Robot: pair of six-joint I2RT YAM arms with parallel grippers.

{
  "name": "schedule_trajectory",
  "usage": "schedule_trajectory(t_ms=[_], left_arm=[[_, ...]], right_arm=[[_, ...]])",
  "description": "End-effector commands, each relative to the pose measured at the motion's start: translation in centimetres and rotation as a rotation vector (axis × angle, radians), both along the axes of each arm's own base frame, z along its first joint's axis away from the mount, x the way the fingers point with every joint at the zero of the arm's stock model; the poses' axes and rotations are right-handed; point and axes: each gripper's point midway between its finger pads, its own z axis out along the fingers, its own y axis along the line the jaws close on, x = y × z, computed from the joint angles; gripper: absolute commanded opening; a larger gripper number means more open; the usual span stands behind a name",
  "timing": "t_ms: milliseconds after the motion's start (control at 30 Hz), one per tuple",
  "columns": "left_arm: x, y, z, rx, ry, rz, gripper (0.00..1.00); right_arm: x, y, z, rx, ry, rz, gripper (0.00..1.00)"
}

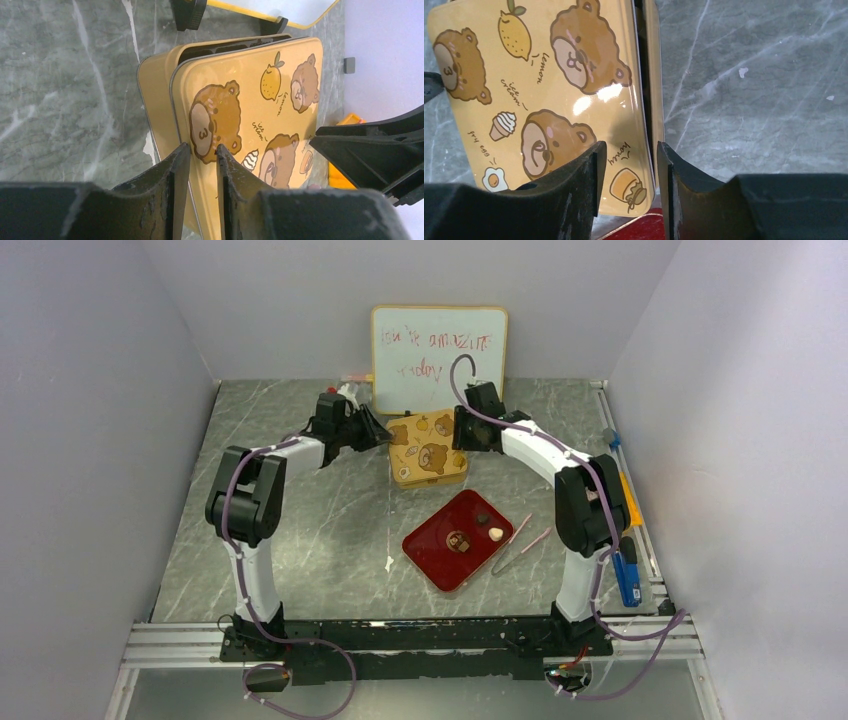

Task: Pack the chocolate
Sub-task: Close the box lid on the packing box.

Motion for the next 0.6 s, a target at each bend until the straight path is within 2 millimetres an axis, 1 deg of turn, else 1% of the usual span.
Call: schedule_trajectory(t_ms=[0,167,567], left_arm=[[0.0,-0.6,0.3,-0.050,-0.013,-0.020,0.32],[-0.3,-0.6,-0.3,-0.050,0.002,-0.027,0.32],[-0.6,-0.5,-1.0,-0.044,0.017,-0.023,0.32]], right_arm=[[1.3,0.5,0.8,0.047,-0.045,0.016,0.46],[1.6,-0.2,0.2,0.058,-0.038,0.001,0.46],[1.6,0.5,-1.4,0.109,-0.008,0.044,0.47]])
